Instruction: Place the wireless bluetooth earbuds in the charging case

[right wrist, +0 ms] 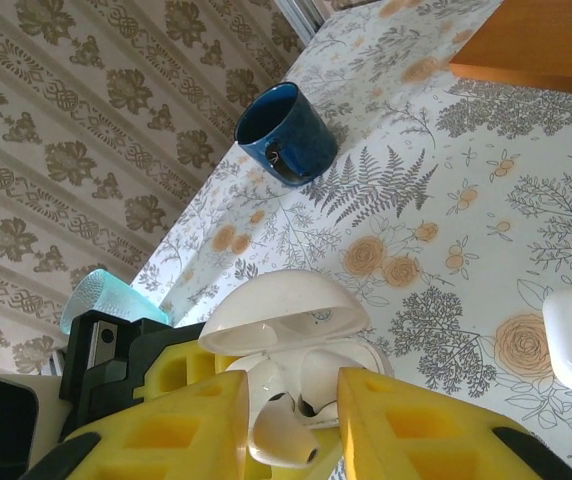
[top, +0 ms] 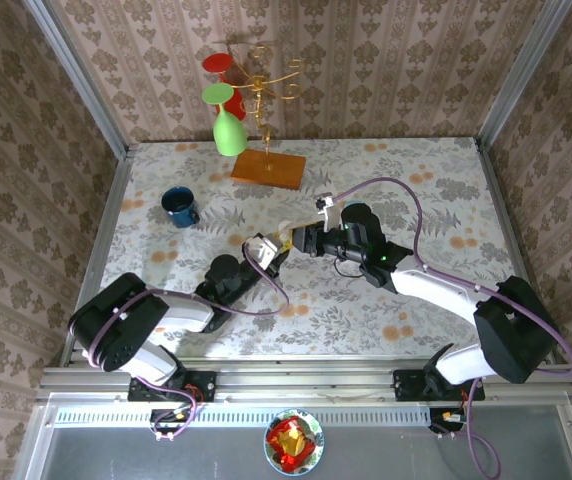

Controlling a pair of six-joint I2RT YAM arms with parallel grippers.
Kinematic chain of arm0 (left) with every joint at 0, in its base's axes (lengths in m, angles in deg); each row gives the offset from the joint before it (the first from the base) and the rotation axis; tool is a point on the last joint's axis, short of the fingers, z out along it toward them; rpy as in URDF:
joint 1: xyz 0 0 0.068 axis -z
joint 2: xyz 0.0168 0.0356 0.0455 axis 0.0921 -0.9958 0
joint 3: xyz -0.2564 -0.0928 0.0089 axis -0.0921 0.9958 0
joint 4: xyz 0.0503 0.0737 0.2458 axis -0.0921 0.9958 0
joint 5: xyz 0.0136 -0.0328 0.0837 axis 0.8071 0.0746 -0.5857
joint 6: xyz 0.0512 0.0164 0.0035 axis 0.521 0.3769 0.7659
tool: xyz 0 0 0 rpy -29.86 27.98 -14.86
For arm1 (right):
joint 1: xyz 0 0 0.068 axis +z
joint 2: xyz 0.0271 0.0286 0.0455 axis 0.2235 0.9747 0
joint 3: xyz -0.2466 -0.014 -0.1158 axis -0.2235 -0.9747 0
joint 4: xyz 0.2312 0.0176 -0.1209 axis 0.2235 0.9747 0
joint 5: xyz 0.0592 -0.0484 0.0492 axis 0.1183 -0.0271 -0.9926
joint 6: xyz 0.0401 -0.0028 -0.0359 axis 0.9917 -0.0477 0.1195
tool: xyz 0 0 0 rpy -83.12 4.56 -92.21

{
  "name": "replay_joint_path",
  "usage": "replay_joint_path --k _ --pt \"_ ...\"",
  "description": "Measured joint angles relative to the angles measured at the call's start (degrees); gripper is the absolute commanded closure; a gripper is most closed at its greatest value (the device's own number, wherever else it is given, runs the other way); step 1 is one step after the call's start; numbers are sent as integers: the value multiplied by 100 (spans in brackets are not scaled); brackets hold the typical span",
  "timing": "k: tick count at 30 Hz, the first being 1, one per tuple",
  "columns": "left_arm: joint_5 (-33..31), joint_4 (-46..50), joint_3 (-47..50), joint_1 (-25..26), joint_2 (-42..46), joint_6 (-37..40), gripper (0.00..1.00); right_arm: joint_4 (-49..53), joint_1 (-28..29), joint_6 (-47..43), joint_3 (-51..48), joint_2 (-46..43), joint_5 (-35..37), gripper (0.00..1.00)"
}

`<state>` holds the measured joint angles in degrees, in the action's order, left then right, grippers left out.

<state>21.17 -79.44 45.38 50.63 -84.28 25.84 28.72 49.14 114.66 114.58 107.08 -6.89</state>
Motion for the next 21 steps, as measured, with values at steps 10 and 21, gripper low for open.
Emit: replay_joint_path --k 10,21 --pt "109 -46 -63 -4 -162 -160 95 22 2 107 2 -129 -212 70" --pt "227 -46 -70 -118 -216 -411 95 28 2 173 2 -129 -505 70"
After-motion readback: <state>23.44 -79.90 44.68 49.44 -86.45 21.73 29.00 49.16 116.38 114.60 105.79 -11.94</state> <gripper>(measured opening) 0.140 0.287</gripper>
